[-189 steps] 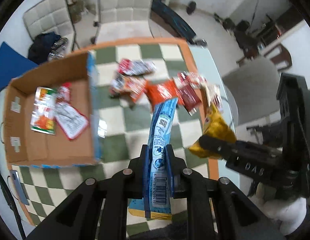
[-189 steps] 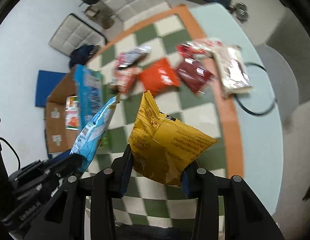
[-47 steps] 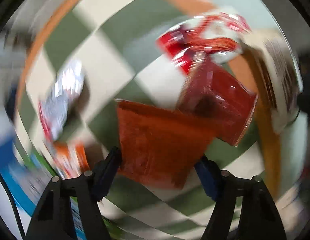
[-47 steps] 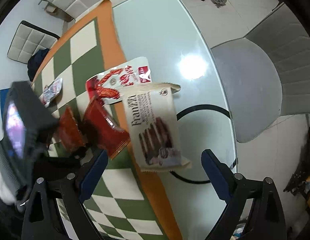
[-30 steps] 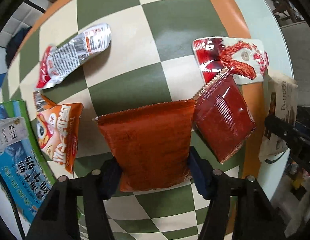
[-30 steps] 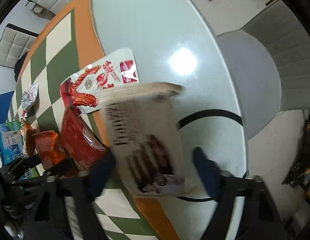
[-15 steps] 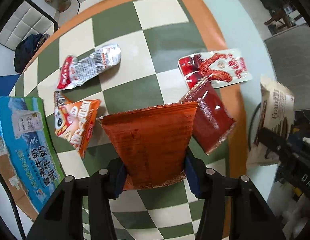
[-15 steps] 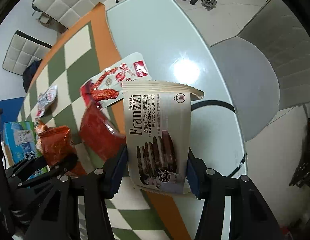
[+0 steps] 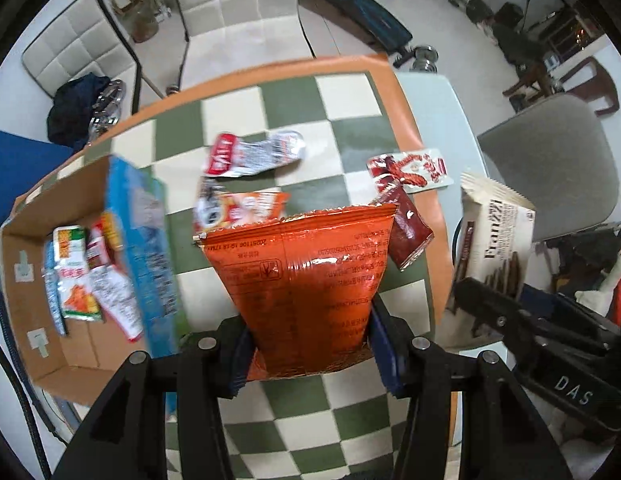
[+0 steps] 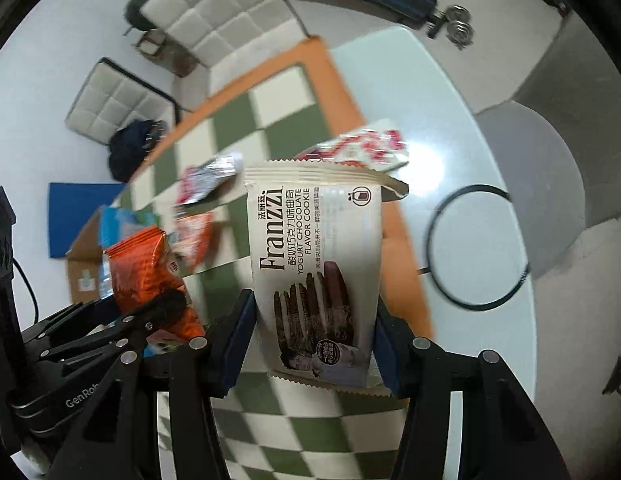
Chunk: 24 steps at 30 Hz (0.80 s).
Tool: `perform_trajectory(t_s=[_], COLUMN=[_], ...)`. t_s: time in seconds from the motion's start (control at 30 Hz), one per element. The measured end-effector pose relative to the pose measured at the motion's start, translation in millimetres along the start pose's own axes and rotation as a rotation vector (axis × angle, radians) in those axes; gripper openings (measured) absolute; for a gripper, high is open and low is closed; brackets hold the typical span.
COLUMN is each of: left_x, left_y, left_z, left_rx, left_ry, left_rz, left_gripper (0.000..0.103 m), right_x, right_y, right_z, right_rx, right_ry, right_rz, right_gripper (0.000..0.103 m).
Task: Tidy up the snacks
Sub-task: 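Lift the orange bag and Franzzi pack and carry them over the box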
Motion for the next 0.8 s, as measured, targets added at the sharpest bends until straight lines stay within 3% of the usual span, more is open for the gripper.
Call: perform_trajectory(t_s=[0.2, 0.43, 0.67, 0.8], left_x=[-2, -2, 2, 3], left_y=[36, 43, 23, 2], left_z=[70, 161, 274, 320], left_rx=[0.009, 0.004, -0.046, -0.077], left_ry=[0.044, 0.117, 0.213, 0.248], left_rz=[-0.050, -0.054, 0.030, 0.089], left_gripper=[0.048, 0.048, 0.048, 0.048], right_x=[0, 2, 19, 30], right_y=[15, -3, -57, -92], right_z=[85, 192, 291, 337], right_rx=[-0.061, -0.134, -0.220, -0.241], right_ry=[0.079, 0.164, 0.213, 0.237], right_rz=[-0.036, -0.024, 0.052, 0.098], right_gripper=[0.057, 0.057, 0.057, 0.057])
Point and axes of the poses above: each gripper's, at about its wrist camera, not at the fingertips, and y roughly against the way its jaws point, z to its left, x to its underside, the point moved 6 cm from there along -y, roughly the way its jaws point, and after that the axes turned 15 degrees about y, right-handed, at the moved point
